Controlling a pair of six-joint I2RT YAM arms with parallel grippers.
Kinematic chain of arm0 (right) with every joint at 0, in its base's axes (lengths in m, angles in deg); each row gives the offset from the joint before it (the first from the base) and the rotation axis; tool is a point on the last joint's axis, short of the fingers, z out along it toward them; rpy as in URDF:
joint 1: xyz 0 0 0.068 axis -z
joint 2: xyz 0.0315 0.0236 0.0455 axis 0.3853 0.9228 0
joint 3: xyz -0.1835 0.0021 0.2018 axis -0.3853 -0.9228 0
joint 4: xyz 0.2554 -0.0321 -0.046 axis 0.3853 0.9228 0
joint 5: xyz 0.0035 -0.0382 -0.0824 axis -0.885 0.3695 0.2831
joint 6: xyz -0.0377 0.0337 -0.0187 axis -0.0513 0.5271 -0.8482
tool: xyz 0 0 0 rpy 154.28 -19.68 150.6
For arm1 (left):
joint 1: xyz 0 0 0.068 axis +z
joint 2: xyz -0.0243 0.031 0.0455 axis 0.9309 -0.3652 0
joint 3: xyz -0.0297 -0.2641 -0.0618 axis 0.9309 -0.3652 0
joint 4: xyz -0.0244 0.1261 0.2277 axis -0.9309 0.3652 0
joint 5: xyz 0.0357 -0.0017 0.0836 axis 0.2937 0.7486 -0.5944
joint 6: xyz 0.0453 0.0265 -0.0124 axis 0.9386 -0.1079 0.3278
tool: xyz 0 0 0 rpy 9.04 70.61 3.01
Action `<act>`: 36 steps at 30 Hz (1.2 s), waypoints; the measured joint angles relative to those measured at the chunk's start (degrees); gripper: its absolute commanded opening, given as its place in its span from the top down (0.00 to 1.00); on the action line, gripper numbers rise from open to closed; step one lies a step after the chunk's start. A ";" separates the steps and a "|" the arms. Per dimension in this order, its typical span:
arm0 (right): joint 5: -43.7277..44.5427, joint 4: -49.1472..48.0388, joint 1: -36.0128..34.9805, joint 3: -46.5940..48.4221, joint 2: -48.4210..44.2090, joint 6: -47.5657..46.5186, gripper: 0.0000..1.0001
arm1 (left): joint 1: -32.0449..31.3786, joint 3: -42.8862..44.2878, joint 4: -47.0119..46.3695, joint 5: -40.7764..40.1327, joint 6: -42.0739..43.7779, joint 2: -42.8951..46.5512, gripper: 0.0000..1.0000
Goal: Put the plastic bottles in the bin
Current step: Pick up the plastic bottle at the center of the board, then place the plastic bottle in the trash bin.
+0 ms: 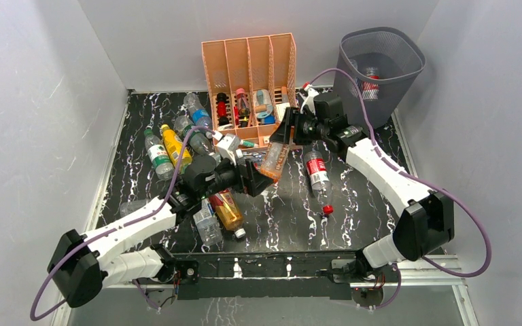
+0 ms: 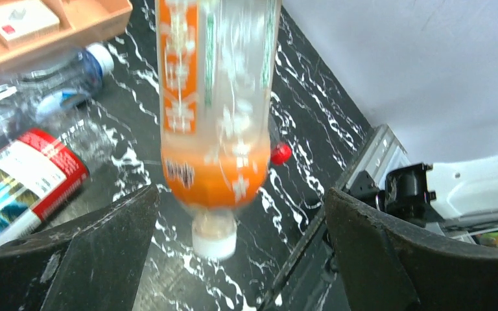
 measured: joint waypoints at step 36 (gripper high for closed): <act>16.74 1.29 18.53 35.23 8.33 -11.02 0.38 | -1.57 -8.33 -3.06 5.86 -3.78 2.27 0.02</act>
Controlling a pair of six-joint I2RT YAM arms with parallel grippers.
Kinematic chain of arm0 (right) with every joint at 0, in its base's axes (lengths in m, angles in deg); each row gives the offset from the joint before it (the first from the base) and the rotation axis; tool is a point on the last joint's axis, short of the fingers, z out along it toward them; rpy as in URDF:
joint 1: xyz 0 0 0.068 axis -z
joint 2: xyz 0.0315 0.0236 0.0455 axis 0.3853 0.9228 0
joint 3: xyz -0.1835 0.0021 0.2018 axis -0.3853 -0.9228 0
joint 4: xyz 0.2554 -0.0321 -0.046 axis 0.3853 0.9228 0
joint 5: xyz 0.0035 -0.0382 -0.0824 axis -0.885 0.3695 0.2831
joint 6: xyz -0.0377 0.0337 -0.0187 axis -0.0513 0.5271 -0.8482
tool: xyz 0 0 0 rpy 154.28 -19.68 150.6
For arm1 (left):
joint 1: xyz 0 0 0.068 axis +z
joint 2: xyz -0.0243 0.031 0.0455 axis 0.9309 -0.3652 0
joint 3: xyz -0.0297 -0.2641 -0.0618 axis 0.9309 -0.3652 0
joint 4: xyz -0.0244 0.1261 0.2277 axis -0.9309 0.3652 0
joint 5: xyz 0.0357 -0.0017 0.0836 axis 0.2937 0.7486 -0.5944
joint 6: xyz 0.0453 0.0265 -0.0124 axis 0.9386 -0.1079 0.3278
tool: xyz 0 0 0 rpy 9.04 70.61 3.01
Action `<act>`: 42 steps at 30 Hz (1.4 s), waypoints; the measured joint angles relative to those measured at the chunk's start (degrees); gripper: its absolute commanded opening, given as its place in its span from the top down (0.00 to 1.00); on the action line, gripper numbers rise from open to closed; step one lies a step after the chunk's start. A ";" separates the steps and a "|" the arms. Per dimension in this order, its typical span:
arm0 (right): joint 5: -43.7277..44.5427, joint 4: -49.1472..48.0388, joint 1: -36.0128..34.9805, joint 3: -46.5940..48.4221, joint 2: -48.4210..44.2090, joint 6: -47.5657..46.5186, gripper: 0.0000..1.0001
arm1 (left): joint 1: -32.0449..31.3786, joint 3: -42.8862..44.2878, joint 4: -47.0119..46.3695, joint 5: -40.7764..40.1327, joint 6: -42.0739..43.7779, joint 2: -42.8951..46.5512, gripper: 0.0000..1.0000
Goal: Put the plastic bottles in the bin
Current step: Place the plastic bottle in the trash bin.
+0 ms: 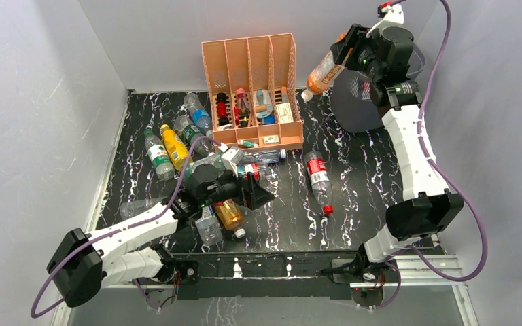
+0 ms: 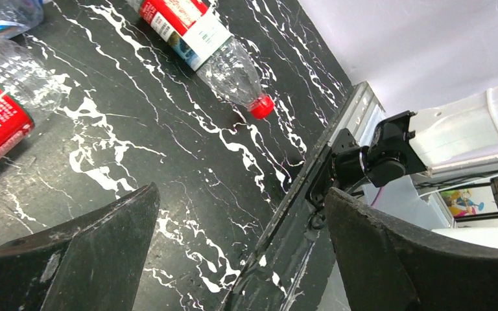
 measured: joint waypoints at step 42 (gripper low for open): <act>19.85 -10.34 9.90 6.82 12.35 -8.74 0.43 | -8.72 7.21 2.12 -0.24 1.07 -9.64 0.02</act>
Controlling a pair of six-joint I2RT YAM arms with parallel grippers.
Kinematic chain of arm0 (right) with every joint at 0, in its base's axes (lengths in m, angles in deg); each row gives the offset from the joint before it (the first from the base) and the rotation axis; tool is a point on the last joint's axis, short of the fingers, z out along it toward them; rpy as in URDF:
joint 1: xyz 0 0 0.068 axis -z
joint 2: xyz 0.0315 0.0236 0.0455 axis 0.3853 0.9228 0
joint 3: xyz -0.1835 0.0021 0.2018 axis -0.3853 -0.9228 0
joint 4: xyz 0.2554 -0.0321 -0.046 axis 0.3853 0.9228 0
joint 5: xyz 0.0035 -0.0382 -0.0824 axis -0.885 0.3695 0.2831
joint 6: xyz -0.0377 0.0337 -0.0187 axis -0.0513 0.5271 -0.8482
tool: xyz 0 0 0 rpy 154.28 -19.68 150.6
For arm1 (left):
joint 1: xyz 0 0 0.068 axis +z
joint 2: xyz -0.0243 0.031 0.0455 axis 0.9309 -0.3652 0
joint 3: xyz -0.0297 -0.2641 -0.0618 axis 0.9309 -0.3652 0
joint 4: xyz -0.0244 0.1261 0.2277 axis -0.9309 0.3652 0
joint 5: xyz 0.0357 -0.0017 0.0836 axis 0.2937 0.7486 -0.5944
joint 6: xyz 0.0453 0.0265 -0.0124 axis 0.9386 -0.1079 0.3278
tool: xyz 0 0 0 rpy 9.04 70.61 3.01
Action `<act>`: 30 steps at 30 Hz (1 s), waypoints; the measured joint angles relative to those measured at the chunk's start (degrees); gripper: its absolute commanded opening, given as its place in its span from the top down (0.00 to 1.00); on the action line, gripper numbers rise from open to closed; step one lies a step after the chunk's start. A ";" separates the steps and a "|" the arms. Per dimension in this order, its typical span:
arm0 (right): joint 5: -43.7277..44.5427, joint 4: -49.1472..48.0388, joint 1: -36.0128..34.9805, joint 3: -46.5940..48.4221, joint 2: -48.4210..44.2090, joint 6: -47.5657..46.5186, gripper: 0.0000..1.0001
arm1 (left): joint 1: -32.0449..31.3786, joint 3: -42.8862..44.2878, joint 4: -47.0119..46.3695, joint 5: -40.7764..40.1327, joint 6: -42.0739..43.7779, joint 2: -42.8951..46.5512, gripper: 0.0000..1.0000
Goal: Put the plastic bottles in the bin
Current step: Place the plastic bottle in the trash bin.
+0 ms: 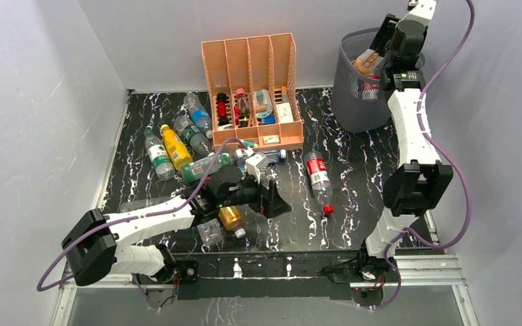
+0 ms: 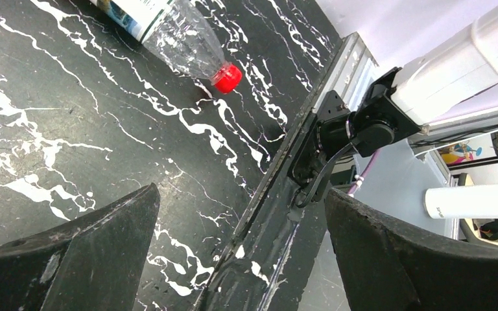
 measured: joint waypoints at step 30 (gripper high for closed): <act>9.73 6.91 -7.43 -1.14 6.60 -5.03 0.02 | 0.00 2.58 0.61 -0.09 1.09 -5.75 0.02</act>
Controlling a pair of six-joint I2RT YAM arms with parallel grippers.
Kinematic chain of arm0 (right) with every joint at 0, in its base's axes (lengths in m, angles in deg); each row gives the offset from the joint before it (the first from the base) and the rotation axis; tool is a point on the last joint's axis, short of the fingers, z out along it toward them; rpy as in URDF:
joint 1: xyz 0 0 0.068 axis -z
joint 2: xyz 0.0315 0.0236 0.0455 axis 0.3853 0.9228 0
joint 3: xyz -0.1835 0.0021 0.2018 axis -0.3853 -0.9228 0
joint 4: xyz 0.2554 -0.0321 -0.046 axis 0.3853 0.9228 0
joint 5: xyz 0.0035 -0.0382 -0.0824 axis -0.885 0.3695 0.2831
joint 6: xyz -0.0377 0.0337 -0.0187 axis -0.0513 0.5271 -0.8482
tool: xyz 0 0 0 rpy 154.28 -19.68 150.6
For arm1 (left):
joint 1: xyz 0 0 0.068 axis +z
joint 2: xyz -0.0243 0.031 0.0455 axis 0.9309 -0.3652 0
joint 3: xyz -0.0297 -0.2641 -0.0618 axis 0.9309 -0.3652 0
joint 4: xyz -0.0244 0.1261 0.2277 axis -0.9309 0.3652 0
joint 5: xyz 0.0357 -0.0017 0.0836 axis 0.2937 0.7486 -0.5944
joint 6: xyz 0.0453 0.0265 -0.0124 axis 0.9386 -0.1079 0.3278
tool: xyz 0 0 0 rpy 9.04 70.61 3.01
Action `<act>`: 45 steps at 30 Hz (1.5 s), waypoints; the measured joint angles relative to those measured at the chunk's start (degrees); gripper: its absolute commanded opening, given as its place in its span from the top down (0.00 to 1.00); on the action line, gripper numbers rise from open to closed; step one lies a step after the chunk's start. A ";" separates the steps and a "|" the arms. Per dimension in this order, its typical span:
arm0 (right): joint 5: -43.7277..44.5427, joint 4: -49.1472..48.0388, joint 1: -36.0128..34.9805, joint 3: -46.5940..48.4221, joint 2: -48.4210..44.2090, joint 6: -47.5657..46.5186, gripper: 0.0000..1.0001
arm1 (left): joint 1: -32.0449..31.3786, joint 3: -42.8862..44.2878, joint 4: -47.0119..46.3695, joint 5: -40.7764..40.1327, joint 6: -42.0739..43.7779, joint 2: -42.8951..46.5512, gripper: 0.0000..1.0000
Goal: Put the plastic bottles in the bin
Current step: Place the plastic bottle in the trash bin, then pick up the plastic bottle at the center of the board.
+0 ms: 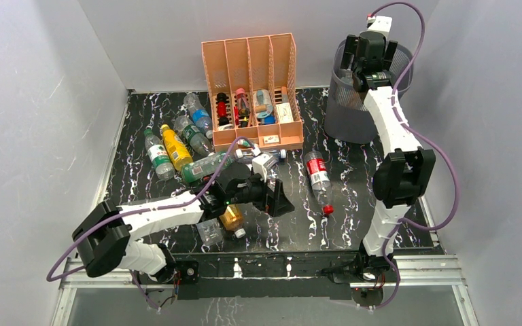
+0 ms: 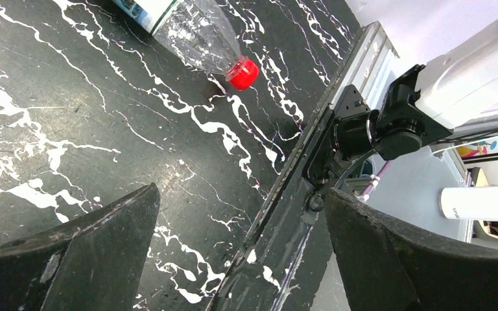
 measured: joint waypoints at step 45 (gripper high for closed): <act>-23.37 20.59 -0.07 -24.46 -42.69 10.91 0.02 | -3.82 54.51 23.39 -18.64 -11.54 -50.27 0.02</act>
